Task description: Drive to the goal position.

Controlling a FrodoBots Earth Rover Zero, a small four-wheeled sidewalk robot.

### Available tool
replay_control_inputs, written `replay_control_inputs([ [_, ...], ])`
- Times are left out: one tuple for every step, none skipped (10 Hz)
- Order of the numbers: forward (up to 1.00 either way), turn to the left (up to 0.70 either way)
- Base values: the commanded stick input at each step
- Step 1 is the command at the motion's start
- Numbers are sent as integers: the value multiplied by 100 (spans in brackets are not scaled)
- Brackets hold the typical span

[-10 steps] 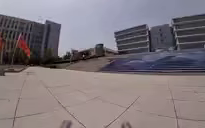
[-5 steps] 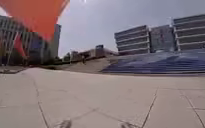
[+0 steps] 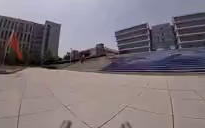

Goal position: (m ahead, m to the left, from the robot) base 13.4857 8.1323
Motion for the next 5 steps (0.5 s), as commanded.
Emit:
replay_control_inputs([
  [100, -1],
  [100, 24],
  [100, 18],
  [100, -1],
  [100, -1],
])
